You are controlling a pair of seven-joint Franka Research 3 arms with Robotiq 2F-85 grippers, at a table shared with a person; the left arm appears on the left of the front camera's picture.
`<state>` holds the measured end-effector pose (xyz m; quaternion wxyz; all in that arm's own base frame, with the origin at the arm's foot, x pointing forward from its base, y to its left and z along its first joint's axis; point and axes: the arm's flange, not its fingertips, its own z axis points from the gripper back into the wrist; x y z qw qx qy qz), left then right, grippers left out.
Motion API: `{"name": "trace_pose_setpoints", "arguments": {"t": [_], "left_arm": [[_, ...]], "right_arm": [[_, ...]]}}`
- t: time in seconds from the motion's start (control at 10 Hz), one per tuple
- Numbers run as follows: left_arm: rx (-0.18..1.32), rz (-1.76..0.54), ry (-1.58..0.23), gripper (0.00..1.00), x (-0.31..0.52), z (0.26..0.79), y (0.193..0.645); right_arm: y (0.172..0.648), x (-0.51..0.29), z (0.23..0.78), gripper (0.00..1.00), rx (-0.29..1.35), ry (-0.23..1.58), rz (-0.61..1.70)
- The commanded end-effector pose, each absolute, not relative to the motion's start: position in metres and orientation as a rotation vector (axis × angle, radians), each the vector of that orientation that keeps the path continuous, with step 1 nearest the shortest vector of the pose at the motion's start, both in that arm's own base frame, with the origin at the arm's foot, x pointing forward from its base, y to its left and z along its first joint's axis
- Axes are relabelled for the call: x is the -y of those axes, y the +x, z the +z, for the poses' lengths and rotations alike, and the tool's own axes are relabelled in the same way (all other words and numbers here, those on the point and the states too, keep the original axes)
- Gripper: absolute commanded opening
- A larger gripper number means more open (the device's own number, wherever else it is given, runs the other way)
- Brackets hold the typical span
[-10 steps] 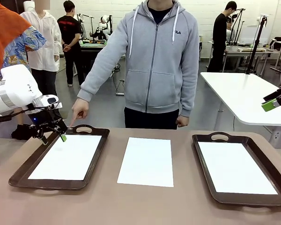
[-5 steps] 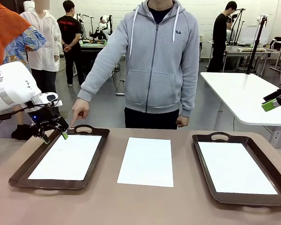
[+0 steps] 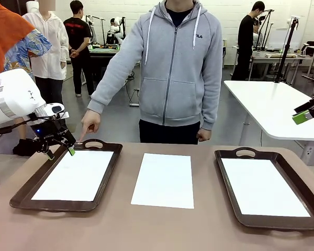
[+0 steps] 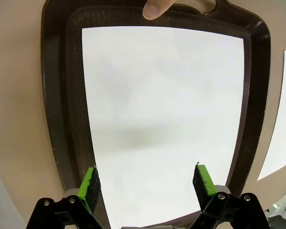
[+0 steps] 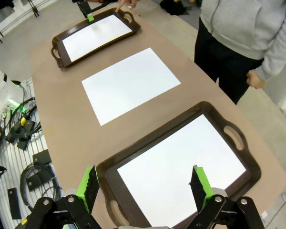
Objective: Sort the A4 documents.
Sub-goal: Receive the A4 Paper.
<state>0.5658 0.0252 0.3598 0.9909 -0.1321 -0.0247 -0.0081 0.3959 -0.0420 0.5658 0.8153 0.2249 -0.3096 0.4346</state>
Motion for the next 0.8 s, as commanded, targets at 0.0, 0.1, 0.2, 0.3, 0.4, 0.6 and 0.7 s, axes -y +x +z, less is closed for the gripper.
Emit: {"name": "trace_pose_setpoints", "arguments": {"t": [0.0, 0.1, 0.2, 0.3, 0.4, 0.6, 0.7], "left_arm": [[0.056, -0.023, -0.24, 1.0, -0.0266, 0.3592, 0.5674], [0.056, -0.023, -0.24, 1.0, -0.0266, 0.3592, 0.5674], [0.056, -0.023, -0.24, 1.0, -0.0266, 0.3592, 0.5674], [0.056, -0.023, -0.24, 1.0, -0.0266, 0.3592, 0.5674], [0.056, -0.023, -0.24, 1.0, -0.0266, 0.3592, 0.5674], [0.056, -0.023, -0.24, 1.0, -0.0266, 0.3592, 0.5674], [0.056, -0.023, -0.24, 1.0, -0.0266, 0.3592, 0.5674]], "right_arm": [[0.3958, 0.0407, 0.5652, 1.0, 0.659, 0.484, 0.928], [0.3958, 0.0407, 0.5652, 1.0, 0.659, 0.484, 0.928], [0.3958, 0.0407, 0.5652, 1.0, 0.659, 0.484, 0.928], [0.3958, 0.0407, 0.5652, 1.0, 0.659, 0.484, 0.928], [0.3958, 0.0407, 0.5652, 1.0, 0.659, 0.484, 0.928], [0.3958, 0.0407, 0.5652, 1.0, 0.659, 0.484, 0.928], [0.3958, 0.0407, 0.5652, 1.0, 0.659, 0.484, 0.928]]}}
